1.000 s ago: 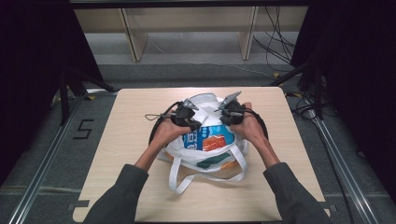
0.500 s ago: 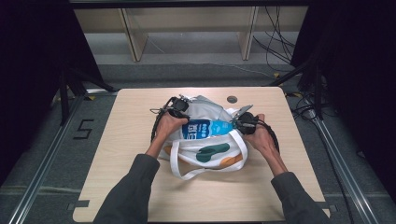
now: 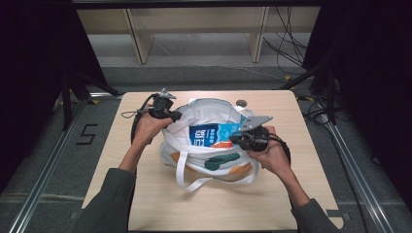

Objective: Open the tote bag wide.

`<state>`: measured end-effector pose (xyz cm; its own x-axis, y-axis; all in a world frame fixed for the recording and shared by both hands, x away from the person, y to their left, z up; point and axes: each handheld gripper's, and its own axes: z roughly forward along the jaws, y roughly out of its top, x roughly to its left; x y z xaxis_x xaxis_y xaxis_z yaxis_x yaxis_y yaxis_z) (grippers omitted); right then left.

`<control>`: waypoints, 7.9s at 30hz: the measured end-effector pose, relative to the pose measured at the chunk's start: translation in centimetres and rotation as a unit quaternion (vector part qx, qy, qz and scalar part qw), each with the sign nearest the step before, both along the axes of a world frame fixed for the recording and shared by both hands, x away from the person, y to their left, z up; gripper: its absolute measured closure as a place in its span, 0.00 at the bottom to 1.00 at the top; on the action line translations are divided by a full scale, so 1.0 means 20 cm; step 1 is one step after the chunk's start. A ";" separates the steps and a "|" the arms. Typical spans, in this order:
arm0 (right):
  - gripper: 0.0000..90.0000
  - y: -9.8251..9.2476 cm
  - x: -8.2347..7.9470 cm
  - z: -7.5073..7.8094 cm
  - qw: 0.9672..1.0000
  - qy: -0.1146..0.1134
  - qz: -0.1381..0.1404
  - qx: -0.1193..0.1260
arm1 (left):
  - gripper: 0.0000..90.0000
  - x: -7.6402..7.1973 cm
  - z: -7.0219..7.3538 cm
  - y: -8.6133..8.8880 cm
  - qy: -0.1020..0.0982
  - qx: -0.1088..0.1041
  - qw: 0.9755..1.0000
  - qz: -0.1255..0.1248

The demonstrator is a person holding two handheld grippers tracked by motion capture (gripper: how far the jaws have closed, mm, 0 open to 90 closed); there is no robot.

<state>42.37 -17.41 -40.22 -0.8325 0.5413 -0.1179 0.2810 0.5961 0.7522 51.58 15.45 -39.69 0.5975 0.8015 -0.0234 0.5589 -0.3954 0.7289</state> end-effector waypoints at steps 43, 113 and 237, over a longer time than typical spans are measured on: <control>1.00 0.07 0.13 -0.06 0.999 0.009 -0.036 0.017 | 0.99 -0.44 -0.23 -0.16 0.073 0.065 0.976 -0.196; 0.89 -0.23 -0.12 -0.04 0.996 -0.020 -0.062 0.067 | 0.71 -0.45 -0.02 0.11 -0.049 -0.139 0.987 -0.060; 0.34 -0.42 -0.74 -0.39 0.996 0.037 -0.071 0.041 | 0.26 -1.21 -0.45 0.07 -0.034 -0.089 0.985 -0.143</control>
<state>27.49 -25.85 -48.07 -0.7515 0.6597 -0.0096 0.4148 0.4837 0.7707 27.47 16.90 -48.74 0.8029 0.5876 -0.1006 0.3907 -0.3911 0.8333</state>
